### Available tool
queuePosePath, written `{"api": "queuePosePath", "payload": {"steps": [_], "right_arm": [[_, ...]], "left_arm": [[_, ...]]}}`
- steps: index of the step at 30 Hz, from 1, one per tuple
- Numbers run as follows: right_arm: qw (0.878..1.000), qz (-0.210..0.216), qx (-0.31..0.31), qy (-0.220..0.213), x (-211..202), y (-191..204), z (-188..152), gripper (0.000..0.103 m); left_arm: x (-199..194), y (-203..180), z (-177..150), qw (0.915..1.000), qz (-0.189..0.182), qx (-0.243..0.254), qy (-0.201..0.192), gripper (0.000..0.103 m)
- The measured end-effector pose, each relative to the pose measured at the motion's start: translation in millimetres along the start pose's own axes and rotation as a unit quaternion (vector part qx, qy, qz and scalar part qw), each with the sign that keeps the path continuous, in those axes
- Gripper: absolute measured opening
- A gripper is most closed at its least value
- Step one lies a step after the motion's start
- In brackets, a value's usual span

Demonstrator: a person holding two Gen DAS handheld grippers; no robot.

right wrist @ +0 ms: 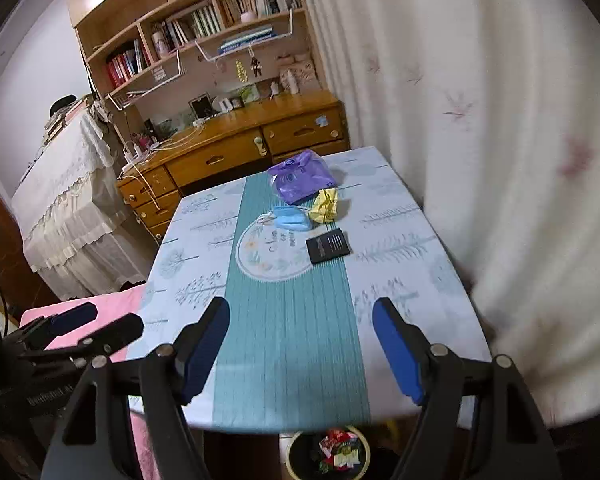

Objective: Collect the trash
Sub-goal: 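Raise both tools back above the table toward the mask and wrapper, then grasp the blue face mask with the left tool while the right tool grasps the yellow wrapper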

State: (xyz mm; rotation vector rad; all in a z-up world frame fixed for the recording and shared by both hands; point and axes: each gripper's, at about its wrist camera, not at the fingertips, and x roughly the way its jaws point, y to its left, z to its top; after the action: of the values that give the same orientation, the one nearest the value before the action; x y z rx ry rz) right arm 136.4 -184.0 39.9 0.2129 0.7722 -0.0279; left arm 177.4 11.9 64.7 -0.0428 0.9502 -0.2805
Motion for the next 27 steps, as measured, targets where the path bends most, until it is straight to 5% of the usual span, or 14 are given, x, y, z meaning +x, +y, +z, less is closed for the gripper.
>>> {"api": "queuePosePath", "payload": {"steps": [12,21,27], "right_arm": [[0.992,0.049,-0.032,0.109,183.9,-61.3,100.9,0.075],[0.987,0.073,-0.012,0.145,285.9,-92.9,136.8,0.074],[0.984,0.085,0.002,0.154,323.2,-104.8,149.1,0.074]], "left_arm": [[166.2,-16.1,116.6,0.9892,0.04,-0.12,0.073,0.09],[269.8,-16.3,160.8,0.9756,0.061,-0.173,0.12,0.089],[328.8,-12.7,172.1,0.9641,0.054,-0.201,0.165,0.074]]}}
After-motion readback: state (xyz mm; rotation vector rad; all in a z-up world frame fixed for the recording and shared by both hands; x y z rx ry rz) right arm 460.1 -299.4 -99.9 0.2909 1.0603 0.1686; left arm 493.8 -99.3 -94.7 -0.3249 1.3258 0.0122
